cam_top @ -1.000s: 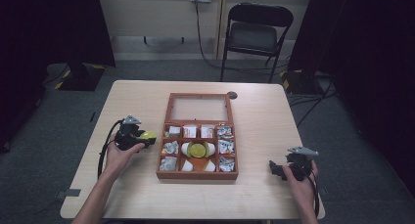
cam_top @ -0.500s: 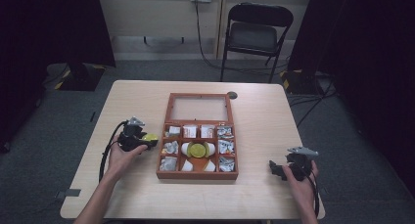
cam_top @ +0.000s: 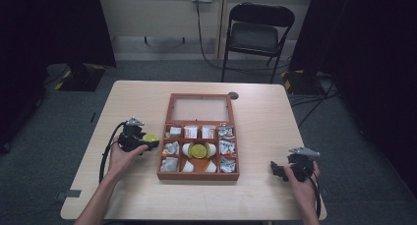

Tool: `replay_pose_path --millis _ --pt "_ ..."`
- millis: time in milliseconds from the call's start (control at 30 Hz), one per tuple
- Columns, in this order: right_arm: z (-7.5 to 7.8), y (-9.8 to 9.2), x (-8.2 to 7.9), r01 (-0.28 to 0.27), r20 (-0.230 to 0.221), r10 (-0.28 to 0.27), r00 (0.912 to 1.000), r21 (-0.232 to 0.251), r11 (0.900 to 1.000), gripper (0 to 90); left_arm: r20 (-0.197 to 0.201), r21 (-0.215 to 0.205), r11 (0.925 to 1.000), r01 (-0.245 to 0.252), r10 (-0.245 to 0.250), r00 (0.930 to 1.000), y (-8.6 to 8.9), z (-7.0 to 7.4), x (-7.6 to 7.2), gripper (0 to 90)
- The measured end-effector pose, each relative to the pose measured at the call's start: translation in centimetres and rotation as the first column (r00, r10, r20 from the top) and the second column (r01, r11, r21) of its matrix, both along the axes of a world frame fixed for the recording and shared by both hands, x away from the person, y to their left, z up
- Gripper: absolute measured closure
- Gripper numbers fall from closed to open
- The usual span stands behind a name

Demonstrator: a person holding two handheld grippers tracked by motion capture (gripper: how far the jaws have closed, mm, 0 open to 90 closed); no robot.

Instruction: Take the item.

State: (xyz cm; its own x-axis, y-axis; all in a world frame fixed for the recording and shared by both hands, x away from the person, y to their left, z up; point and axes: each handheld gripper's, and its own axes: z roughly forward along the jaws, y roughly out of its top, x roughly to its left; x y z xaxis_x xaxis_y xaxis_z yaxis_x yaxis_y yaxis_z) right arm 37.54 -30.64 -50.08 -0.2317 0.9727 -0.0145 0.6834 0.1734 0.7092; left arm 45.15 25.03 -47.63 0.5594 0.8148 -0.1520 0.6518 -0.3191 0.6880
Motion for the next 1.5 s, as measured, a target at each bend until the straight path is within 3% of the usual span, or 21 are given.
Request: replay_pose_path --millis 500,700,933,1033,1200,1500 --pt "0.0 0.0 0.0 0.000 0.000 0.000 1.0000 0.000 1.000 0.0 0.050 -0.040 0.9986 -0.034 0.036 0.9981 0.5 1.8 -0.9 18.4" --pt "0.0 0.0 0.0 -0.002 0.000 0.002 1.0000 0.000 1.000 0.0 0.075 -0.023 0.9995 -0.022 0.024 0.9969 1.3 3.1 -2.0 18.5" --pt "0.0 0.0 0.0 -0.001 -0.001 0.001 1.0000 0.001 1.000 0.0 0.088 -0.026 0.9981 -0.056 0.059 0.9944 3.4 3.8 -3.7 18.1" --pt "0.0 0.0 0.0 -0.001 0.000 0.001 1.0000 0.000 1.000 0.0 0.098 -0.003 0.9987 -0.050 0.050 0.9939 3.5 4.1 -4.4 18.1" --pt "0.0 0.0 0.0 -0.001 -0.001 0.001 1.0000 0.001 1.000 0.0 0.107 -0.010 0.9988 -0.048 0.049 0.9930 4.0 4.2 -5.3 17.0" --pt "0.0 0.0 0.0 -0.001 -0.001 0.001 1.0000 0.001 1.000 0.0 0.105 0.018 0.9921 -0.124 0.122 0.9870 6.1 3.0 -6.5 17.4"
